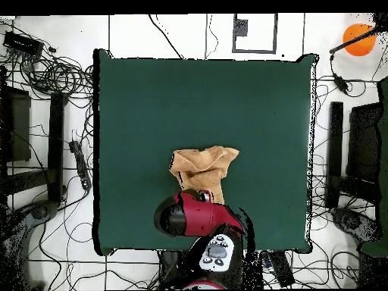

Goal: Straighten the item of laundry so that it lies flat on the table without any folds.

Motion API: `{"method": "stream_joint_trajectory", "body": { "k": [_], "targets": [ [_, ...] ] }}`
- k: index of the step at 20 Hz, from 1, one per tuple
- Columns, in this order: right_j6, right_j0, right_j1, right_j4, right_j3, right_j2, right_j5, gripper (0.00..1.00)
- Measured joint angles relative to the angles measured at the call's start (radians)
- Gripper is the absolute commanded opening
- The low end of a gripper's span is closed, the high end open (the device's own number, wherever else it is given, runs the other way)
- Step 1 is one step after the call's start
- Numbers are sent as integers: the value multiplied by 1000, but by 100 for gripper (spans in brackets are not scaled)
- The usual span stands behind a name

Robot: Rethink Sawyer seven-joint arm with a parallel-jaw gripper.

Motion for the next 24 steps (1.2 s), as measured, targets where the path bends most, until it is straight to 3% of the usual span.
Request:
{"method": "stream_joint_trajectory", "body": {
  "k": [24],
  "targets": [
    [0,-22,-63,0,0,0,31,0]
  ]
}}
